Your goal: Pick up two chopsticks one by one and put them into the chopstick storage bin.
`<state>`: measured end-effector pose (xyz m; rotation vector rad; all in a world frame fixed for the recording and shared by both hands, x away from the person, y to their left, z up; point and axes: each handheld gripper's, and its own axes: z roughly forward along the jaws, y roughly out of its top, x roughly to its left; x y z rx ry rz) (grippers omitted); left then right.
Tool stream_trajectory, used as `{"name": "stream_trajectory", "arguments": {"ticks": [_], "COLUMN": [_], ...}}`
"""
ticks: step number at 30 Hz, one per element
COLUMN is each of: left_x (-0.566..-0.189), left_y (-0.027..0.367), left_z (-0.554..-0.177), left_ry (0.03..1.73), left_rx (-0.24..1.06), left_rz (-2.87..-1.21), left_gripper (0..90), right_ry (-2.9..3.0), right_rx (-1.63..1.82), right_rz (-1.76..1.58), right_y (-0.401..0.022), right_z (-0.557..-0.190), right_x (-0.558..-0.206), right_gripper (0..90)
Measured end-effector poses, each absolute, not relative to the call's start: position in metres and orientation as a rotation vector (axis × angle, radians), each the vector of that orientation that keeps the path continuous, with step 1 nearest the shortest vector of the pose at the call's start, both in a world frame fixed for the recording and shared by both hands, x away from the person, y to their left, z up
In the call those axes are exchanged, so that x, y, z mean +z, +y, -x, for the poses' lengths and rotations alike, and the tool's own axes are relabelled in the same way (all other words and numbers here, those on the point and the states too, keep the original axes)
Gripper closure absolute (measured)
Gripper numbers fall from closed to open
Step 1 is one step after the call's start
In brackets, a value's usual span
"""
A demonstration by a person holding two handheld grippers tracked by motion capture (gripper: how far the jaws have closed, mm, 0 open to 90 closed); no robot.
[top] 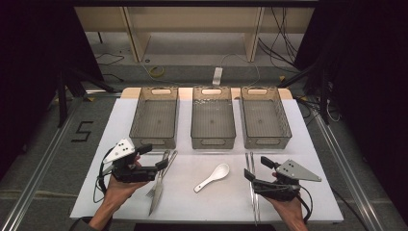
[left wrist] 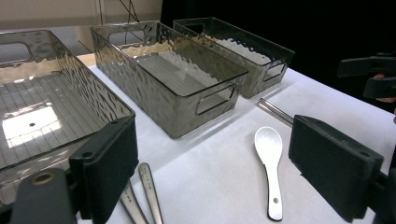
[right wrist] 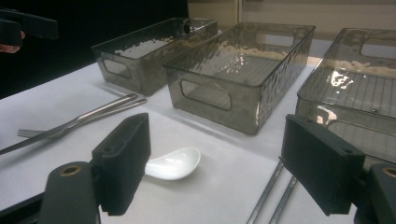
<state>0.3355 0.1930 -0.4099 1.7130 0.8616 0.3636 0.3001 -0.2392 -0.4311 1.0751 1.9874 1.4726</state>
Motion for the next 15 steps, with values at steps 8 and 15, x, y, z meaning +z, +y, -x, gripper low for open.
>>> {"name": "stream_trajectory", "arguments": {"ticks": [8, 15], "left_x": [-0.4099, -0.4098], "left_y": [0.1925, 0.1926], "left_z": [-0.3355, -0.3355], "left_ry": [0.863, 0.860], "left_rx": [0.366, 0.367], "left_rz": [-1.715, -1.719], "left_gripper": [14.9, 14.9], "right_ry": [2.001, 2.016], "right_rx": [1.452, 1.432], "right_rz": [-1.099, -1.098], "right_y": [-0.2399, -0.2397], "right_z": [-0.3022, -0.3030], "right_x": [-0.4302, -0.4281], "right_gripper": [25.4, 25.9]}}
